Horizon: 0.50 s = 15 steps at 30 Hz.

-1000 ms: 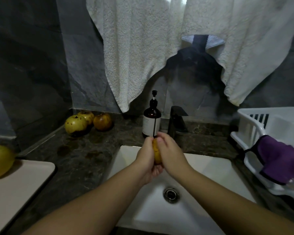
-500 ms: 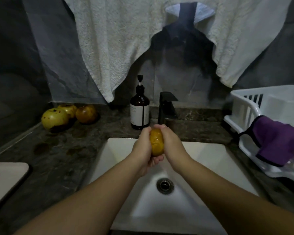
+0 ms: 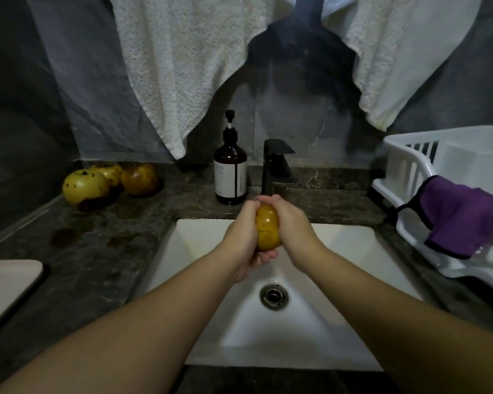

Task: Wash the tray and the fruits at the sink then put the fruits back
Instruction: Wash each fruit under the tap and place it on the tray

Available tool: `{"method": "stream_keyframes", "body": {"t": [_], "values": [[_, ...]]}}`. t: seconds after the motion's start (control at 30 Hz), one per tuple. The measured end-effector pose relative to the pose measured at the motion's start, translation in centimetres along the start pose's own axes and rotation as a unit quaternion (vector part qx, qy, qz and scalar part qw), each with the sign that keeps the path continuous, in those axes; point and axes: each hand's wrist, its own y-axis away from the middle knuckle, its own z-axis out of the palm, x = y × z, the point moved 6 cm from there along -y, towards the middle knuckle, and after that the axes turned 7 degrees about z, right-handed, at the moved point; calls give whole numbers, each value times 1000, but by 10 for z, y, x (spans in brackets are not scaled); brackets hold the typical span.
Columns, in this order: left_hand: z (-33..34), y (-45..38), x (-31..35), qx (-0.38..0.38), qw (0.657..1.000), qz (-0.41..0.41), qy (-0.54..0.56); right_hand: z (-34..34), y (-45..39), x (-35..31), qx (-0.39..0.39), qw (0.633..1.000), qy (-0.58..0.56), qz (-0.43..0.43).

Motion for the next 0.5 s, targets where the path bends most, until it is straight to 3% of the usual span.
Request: {"method": "stream_keyframes", "body": {"t": [0.13, 0.23, 0.37, 0.5], "values": [[5, 3, -5, -15, 1000, -11, 0, 3, 8, -12, 22, 993, 87, -78], [4, 0, 2, -6, 1000, 21, 11, 3, 3, -3, 12, 1000, 13, -15], [1, -2, 5, -3, 1000, 27, 12, 4, 8, -7, 43, 998, 38, -40], [1, -2, 4, -9, 1000, 24, -18, 2, 6, 0, 42, 998, -22, 33]]}}
